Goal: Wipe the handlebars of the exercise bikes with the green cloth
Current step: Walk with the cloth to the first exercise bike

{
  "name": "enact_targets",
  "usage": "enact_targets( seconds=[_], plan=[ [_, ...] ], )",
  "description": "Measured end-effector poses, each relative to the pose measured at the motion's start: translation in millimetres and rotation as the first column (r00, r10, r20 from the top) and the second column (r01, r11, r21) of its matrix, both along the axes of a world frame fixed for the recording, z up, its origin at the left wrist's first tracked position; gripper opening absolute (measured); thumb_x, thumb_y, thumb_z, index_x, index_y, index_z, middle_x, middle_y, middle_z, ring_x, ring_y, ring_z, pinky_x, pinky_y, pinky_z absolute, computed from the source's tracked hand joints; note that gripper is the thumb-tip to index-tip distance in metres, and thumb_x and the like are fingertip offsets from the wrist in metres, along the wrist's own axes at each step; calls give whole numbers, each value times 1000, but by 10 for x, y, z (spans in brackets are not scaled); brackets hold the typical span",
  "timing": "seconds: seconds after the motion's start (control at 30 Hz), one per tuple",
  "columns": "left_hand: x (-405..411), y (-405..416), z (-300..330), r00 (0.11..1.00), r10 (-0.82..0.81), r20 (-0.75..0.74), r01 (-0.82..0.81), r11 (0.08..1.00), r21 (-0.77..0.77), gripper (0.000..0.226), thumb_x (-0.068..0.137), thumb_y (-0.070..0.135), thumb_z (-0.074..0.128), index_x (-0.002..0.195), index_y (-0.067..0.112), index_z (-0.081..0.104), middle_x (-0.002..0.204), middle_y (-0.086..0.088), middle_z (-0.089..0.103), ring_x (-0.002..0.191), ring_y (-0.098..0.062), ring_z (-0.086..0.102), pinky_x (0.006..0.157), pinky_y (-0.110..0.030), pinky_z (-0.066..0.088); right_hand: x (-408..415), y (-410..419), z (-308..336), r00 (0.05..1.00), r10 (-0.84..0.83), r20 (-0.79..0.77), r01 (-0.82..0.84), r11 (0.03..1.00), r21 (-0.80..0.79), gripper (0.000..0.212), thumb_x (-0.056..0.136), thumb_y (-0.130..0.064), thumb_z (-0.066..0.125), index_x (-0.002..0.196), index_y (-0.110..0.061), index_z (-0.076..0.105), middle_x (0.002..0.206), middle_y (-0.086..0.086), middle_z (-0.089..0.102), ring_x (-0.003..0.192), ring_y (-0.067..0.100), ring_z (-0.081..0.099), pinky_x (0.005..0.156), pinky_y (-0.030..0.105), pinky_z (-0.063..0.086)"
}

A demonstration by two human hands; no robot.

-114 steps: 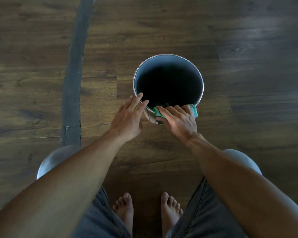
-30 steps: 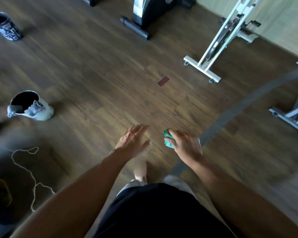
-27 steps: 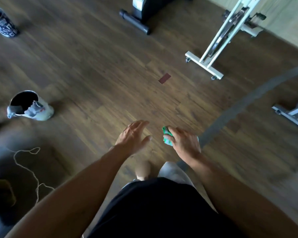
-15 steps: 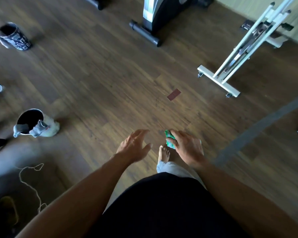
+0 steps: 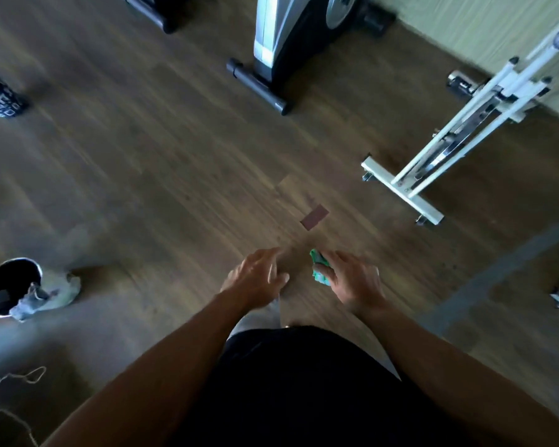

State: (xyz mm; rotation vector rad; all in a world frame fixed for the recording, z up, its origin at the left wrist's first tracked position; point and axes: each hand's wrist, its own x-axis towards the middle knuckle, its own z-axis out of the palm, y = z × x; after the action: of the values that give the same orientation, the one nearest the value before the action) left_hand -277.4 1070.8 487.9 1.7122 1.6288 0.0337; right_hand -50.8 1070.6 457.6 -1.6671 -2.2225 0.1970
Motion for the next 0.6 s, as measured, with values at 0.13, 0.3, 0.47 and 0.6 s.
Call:
enact_targets(
  seconds=[0.13, 0.3, 0.47, 0.6],
  plan=[
    [14, 838, 36, 999, -34, 37, 33, 999, 25, 57, 90, 47, 58, 143, 34, 39, 146, 5, 45, 131, -24, 47, 104, -43, 43, -17, 753, 16, 1000, -24, -3, 24, 999, 42, 28, 84, -44, 59, 100, -24, 70, 74, -5, 69, 62, 23, 67, 47, 24, 45],
    [-105, 2038, 150, 994, -112, 11, 112, 994, 11, 72, 81, 64, 46, 145, 32, 37, 149, 3, 43, 133, -26, 46, 104, -43, 42, -100, 1798, 117, 996, -93, 3, 93, 992, 85, 36, 86, -49, 48, 100, -25, 70, 76, 0, 71, 61, 27, 68, 46, 27, 47],
    [-101, 3017, 134, 984, -176, 6, 175, 984, 32, 77, 75, 68, 44, 143, 31, 41, 145, 0, 49, 131, -25, 49, 103, -45, 44, -133, 2554, 124, 987, -161, -1, 161, 985, 57, 36, 91, -52, 45, 104, -26, 67, 81, -2, 70, 70, 25, 69, 51, 29, 48],
    [29, 3793, 165, 974, -227, -29, 228, 973, 28, 69, 83, 57, 52, 145, 30, 39, 148, 0, 45, 133, -24, 46, 105, -44, 43, -58, 3215, 93, 978, -208, -19, 209, 977, 46, 29, 91, -49, 48, 100, -26, 63, 79, -3, 70, 68, 24, 69, 51, 30, 46]
  ],
)
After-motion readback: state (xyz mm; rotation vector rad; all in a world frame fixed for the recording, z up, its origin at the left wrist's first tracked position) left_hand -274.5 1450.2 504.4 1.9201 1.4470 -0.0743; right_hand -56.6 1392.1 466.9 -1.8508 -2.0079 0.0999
